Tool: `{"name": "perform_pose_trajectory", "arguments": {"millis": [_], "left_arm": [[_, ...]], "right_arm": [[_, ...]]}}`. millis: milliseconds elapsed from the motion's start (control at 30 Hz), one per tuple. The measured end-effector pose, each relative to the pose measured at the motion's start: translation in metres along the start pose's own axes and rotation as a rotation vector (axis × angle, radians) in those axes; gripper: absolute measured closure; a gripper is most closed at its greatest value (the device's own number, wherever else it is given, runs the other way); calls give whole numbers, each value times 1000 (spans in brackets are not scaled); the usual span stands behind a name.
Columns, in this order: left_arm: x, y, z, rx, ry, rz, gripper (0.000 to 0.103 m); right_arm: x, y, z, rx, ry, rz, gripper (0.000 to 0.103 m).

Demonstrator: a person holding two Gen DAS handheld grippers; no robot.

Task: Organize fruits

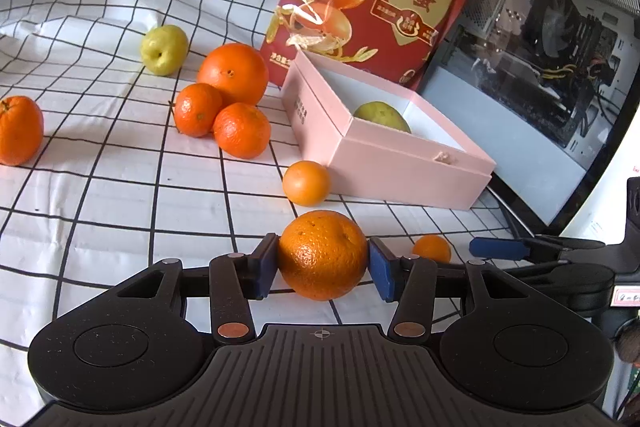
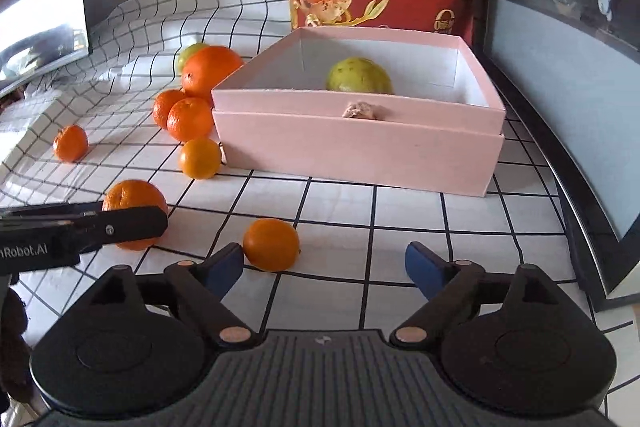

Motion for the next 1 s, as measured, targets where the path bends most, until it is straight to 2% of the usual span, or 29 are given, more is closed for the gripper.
{"name": "perform_pose_trajectory", "arguments": {"millis": [200,367,600,800,900,1000], "left_arm": [[-1,0,-1,7,17,5,50],[-2,0,-3,2,19,11,50],[1,-2,5,44,8,-28,50],[1,-5,17,116,64,-50,50],[0,-8,24,142,70,-62,50],[-2,-11,30,183,99,-61,50]], "right_arm": [[3,0,-5,-37,-7,-19,8],[7,1,-6,-50,-14,-48,0],[5,0,-3,-86,27,-71,0],[5,1,-2,-114,62,-56,1],[7,7,-4,-123,59,-32,15],[5,10,-8,-137,73,-11,43]]}}
Point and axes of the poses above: each gripper's, at about its wrist camera, not at the fingertips, and x roughly the way its jaws point, z to its right, y to its top, the point moved 5 cm from there along x, roughly the way its jaws point, and after that the axes turned 5 degrees about -x, right-handed, at the moved point
